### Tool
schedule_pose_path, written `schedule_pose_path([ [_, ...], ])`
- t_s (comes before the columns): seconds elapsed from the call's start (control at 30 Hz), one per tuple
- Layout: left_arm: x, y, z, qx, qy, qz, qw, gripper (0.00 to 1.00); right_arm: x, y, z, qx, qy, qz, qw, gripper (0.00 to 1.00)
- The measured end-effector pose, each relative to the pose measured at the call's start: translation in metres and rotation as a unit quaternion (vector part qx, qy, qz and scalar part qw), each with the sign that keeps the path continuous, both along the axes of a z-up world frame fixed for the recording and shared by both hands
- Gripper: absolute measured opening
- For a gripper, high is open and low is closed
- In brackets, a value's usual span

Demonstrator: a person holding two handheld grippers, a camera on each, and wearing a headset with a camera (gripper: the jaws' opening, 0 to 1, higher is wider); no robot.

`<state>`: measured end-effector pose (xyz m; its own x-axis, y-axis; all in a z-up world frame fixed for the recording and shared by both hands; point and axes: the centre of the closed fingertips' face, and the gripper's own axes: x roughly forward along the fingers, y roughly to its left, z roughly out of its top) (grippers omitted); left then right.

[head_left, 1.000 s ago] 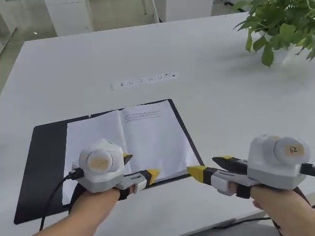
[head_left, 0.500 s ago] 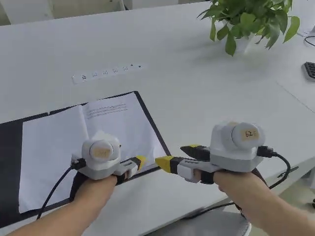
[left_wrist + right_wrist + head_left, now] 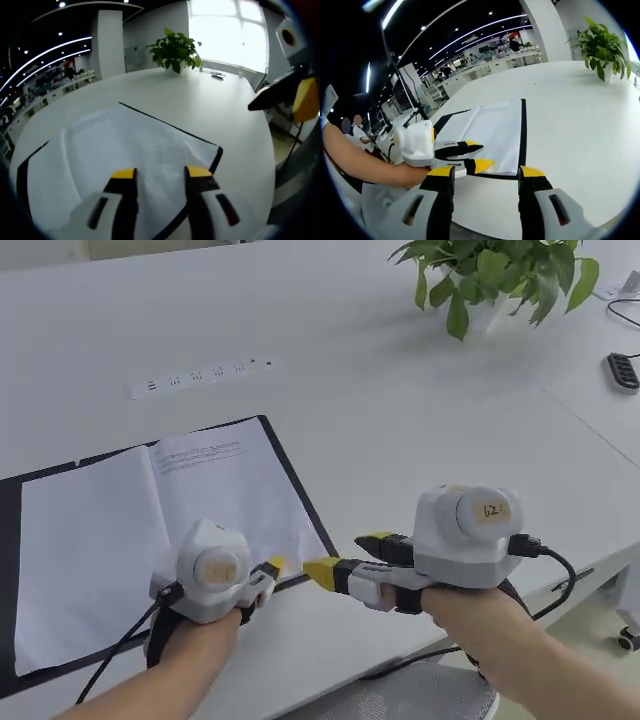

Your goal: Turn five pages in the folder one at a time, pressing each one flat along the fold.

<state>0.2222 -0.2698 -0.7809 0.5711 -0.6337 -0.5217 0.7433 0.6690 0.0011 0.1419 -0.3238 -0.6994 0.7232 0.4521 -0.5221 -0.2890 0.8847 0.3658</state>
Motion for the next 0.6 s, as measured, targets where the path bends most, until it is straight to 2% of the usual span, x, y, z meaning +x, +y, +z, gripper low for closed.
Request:
schedule_pose_path([
  [0.13, 0.0, -0.001, 0.0, 0.003, -0.019, -0.016, 0.9997, 0.31, 0.0, 0.001, 0.0, -0.001, 0.001, 0.003, 1.0, 0.5],
  [0.33, -0.001, -0.001, 0.001, 0.003, -0.03, -0.023, 0.9993, 0.29, 0.0, 0.0, -0.001, 0.0, 0.001, 0.002, 1.0, 0.5],
  [0.43, -0.006, -0.009, -0.003, 0.014, -0.042, -0.05, 0.9978, 0.17, 0.0, 0.0, -0.001, 0.001, 0.001, 0.002, 1.0, 0.49],
  [0.47, -0.006, -0.01, -0.003, 0.017, -0.048, -0.05, 0.9975, 0.16, 0.0, 0.0, -0.001, 0.0, 0.002, 0.002, 1.0, 0.49],
  [0.6, -0.004, -0.01, -0.003, 0.004, -0.04, -0.038, 0.9985, 0.15, -0.001, 0.0, -0.001, 0.003, 0.001, 0.002, 1.0, 0.49],
])
